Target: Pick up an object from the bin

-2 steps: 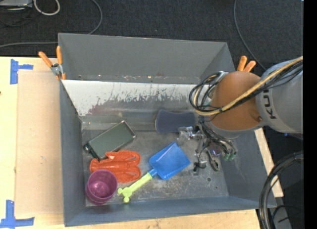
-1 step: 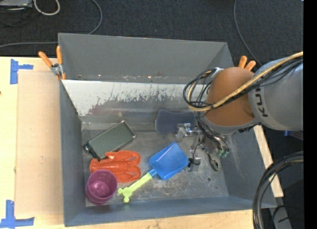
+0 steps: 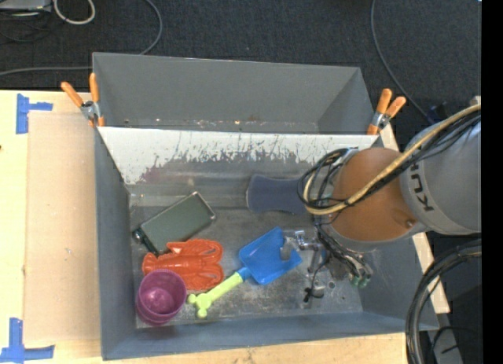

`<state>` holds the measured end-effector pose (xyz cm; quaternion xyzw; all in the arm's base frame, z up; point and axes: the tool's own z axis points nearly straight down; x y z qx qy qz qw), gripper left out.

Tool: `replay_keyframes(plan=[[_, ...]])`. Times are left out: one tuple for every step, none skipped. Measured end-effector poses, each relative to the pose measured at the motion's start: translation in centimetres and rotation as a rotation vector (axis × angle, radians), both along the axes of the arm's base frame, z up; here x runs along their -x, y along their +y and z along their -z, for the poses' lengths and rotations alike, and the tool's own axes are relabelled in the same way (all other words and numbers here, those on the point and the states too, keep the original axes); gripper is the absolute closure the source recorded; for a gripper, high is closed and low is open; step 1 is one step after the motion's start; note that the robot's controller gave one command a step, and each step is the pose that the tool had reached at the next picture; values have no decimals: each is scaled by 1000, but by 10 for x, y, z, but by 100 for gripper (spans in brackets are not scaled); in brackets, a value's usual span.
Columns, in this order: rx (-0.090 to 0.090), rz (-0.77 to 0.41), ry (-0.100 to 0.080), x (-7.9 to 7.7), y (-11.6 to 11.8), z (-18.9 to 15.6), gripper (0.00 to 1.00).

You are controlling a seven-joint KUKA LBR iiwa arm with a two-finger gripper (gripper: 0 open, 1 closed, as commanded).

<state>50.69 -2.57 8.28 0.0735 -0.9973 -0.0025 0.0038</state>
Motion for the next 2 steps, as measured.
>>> replay_keyframes(plan=[[-2, -32, -12, -2, 8, 11, 0], [0, 150, 5, -12, -3, 13, 100]])
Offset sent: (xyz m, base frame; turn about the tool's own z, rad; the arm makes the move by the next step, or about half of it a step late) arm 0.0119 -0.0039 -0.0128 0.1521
